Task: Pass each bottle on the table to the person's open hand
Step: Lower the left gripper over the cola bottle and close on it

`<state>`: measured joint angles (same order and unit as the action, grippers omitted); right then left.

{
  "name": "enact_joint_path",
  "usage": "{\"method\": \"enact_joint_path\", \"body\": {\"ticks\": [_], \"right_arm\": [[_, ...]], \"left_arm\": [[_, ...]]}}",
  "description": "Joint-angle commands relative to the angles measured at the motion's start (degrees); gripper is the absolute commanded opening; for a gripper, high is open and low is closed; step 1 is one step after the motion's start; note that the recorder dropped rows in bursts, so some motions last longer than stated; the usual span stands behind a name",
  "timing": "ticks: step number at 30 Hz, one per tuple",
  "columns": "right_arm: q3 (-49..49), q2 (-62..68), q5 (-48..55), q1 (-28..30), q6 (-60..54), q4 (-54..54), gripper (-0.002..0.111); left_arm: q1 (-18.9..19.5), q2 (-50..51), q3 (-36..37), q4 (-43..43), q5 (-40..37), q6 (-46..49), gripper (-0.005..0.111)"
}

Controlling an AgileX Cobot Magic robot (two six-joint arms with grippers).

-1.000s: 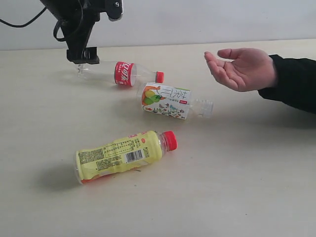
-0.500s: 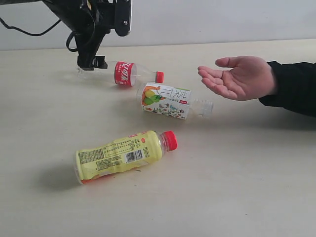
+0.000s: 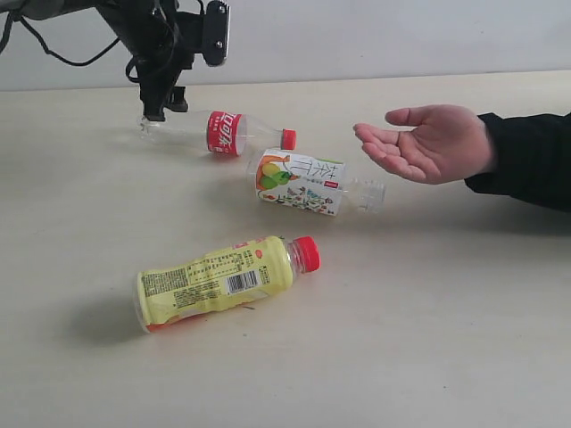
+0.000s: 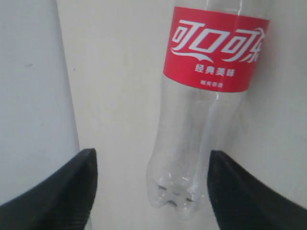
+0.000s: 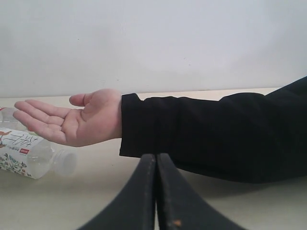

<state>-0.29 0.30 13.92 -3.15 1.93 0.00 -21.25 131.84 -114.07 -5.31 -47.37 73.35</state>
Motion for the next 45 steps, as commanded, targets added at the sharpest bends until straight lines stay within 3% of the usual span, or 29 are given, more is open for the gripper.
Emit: {"method": "enact_joint_path", "body": {"ticks": [1,9,12,16,20,22,45], "right_arm": [[0.29,-0.30,-0.28,-0.18,-0.25,-0.42,0.000],[0.29,-0.30,-0.28,-0.18,-0.25,-0.42,0.000],[0.29,-0.30,-0.28,-0.18,-0.25,-0.42,0.000],[0.29,-0.30,-0.28,-0.18,-0.25,-0.42,0.000],[0.29,-0.30,-0.28,-0.18,-0.25,-0.42,0.000],[0.29,-0.30,-0.28,-0.18,-0.25,-0.42,0.000],[0.29,-0.30,-0.28,-0.18,-0.25,-0.42,0.000]], "left_arm": [[-0.03,0.13,-0.51,1.17,-0.77,-1.53,0.054],[-0.03,0.53,-0.51,1.07,-0.79,-3.31,0.038],[-0.03,0.53,-0.51,1.07,-0.95,-3.98,0.037],[-0.03,0.53,-0.51,1.07,-0.95,-3.81,0.060],[-0.03,0.77,-0.51,1.42,-1.23,-3.81,0.097],[-0.03,0.86,-0.51,1.42,-0.81,-3.81,0.104],[0.08,7.66,-0.51,0.99,8.17,-3.13,0.105]]}}
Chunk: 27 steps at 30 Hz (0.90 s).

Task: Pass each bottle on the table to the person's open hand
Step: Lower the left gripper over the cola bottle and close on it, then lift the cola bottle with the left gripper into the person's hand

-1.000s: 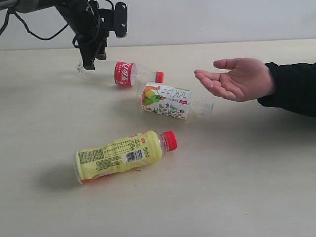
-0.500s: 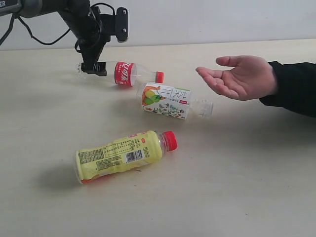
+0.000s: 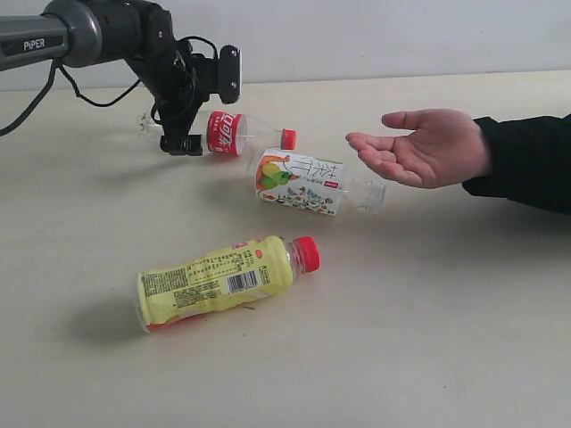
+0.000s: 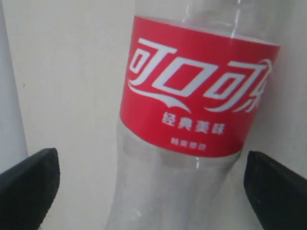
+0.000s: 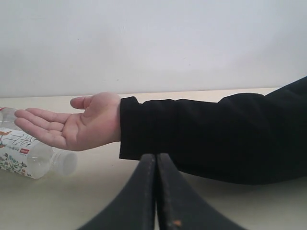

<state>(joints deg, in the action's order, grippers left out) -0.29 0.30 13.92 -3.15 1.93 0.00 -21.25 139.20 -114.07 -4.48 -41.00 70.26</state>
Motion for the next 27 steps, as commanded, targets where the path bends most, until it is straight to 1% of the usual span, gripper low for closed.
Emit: {"method": "enact_joint_path", "body": {"ticks": [1,6,18,20,23,25,26,27], "right_arm": [[0.29,-0.30,-0.28,-0.18,-0.25,-0.42,0.000],[0.29,-0.30,-0.28,-0.18,-0.25,-0.42,0.000],[0.29,-0.30,-0.28,-0.18,-0.25,-0.42,0.000],[0.29,-0.30,-0.28,-0.18,-0.25,-0.42,0.000],[0.29,-0.30,-0.28,-0.18,-0.25,-0.42,0.000],[0.29,-0.30,-0.28,-0.18,-0.25,-0.42,0.000],[0.29,-0.30,-0.28,-0.18,-0.25,-0.42,0.000],[0.29,-0.30,-0.28,-0.18,-0.25,-0.42,0.000]], "left_arm": [[0.08,0.30,-0.51,0.15,1.97,-0.04,0.105],[0.18,0.30,-0.51,-0.12,3.58,-0.04,0.105],[0.75,0.40,-0.51,-0.27,3.71,-0.04,0.105],[0.75,1.13,-0.51,-0.27,5.94,0.75,0.105],[0.75,3.45,-0.51,-0.27,11.36,0.82,0.105],[0.75,4.43,-0.51,-0.27,13.32,0.82,0.105],[0.75,4.69,-0.51,-0.27,13.86,0.96,0.104],[0.75,4.96,-0.51,-0.38,15.15,1.41,0.098]]}}
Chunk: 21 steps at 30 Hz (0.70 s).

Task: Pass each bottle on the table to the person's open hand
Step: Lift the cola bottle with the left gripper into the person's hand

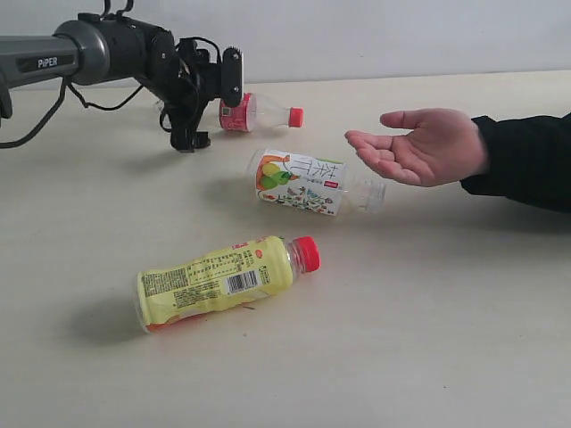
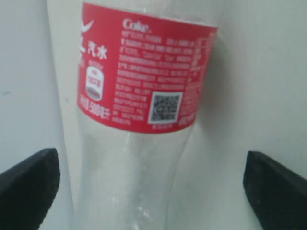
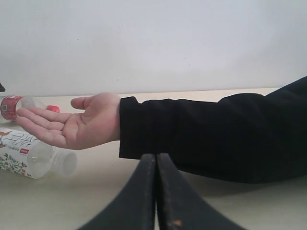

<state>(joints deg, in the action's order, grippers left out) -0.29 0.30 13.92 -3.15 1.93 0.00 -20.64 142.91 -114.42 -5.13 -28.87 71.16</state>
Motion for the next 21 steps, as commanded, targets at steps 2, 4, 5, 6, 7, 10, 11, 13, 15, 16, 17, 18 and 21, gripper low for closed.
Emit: {"method": "enact_joint_path", "body": {"ticks": [2,4,5,6,7,10,11,13,15,16,17,18,21], "right_arm": [[0.29,-0.30,-0.28,-0.18,-0.25,-0.42,0.000],[0.29,-0.30,-0.28,-0.18,-0.25,-0.42,0.000],[0.29,-0.30,-0.28,-0.18,-0.25,-0.42,0.000],[0.29,-0.30,-0.28,-0.18,-0.25,-0.42,0.000],[0.29,-0.30,-0.28,-0.18,-0.25,-0.42,0.000],[0.29,-0.30,-0.28,-0.18,-0.25,-0.42,0.000],[0.29,-0.30,-0.28,-0.18,-0.25,-0.42,0.000],[0.29,-0.30,-0.28,-0.18,-0.25,-0.42,0.000],[0.29,-0.30,-0.28,-0.18,-0.25,-0.42,0.000],[0.29,-0.30,-0.28,-0.18,-0.25,-0.42,0.000],[0.29,-0.30,-0.28,-0.18,-0.25,-0.42,0.000],[0.29,-0.30,-0.38,-0.18,-0.25,-0.42,0.000],[0.29,-0.30,-0.66,-0.18,-0.25,-0.42,0.000]], "left_arm": [[0.14,1.77,-0.16,0.27,5.90,0.51,0.084],[0.14,2.43,-0.16,0.27,7.45,0.51,0.067],[0.14,2.85,-0.16,0.27,8.02,0.51,0.056],[0.14,2.95,-0.16,0.27,8.15,0.51,0.039],[0.14,3.00,-0.16,0.27,8.04,0.37,0.024],[0.14,3.00,-0.16,0.27,7.61,-1.92,0.000],[0.14,2.89,-0.16,0.27,7.24,-3.24,0.000],[0.14,2.20,-0.16,0.27,6.21,-6.44,0.000],[0.14,0.88,-0.16,0.27,5.26,-9.63,0.000],[0.14,0.05,-0.16,0.27,4.69,-11.21,0.000],[0.14,-0.69,-0.16,0.27,4.14,-12.59,0.000],[0.14,-1.76,-0.16,0.27,3.69,-14.30,0.000],[0.04,-5.07,-0.16,0.27,0.80,-20.04,0.000]]}}
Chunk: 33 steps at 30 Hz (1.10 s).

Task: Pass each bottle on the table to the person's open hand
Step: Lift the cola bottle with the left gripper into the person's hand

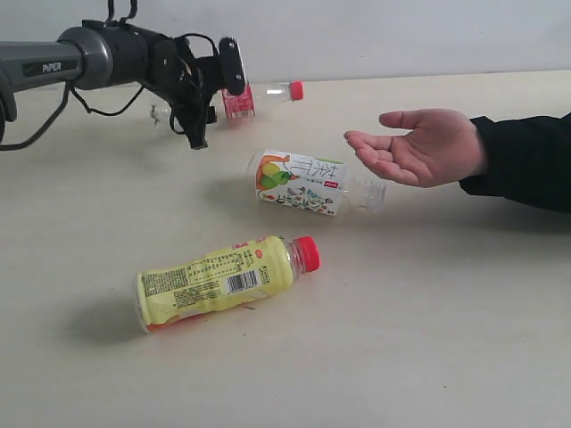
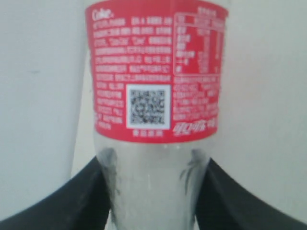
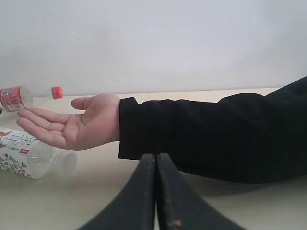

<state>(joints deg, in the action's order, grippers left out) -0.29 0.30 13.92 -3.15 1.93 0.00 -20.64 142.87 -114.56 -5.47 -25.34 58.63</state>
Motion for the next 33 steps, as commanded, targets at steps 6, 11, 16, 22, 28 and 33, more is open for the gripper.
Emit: {"method": "enact_joint_path", "body": {"ticks": [6,11,16,22,28,33], "right_arm": [[0.29,-0.30,-0.41,-0.18,-0.25,-0.42,0.000],[0.29,-0.30,-0.39,-0.18,-0.37,-0.42,0.000],[0.29,-0.30,-0.39,-0.18,-0.26,-0.42,0.000],[0.29,-0.30,-0.39,-0.18,-0.38,-0.42,0.000],[0.29,-0.30,-0.39,-0.18,-0.25,-0.42,0.000],[0.29,-0.30,-0.39,-0.18,-0.36,-0.42,0.000]], "left_arm": [[-0.08,-15.34,-0.01,0.61,-17.36,-39.86,0.000],[-2.12,-21.41,-0.01,0.85,-35.56,-53.74,0.000],[-9.61,-25.23,0.36,0.85,-44.62,-60.01,0.000],[-19.85,-29.49,4.47,-1.50,-44.62,-73.27,0.000],[-32.16,-30.45,9.85,-10.38,-44.62,-84.90,0.000],[-40.11,-30.24,10.57,-16.81,-40.54,-100.51,0.000]]}}
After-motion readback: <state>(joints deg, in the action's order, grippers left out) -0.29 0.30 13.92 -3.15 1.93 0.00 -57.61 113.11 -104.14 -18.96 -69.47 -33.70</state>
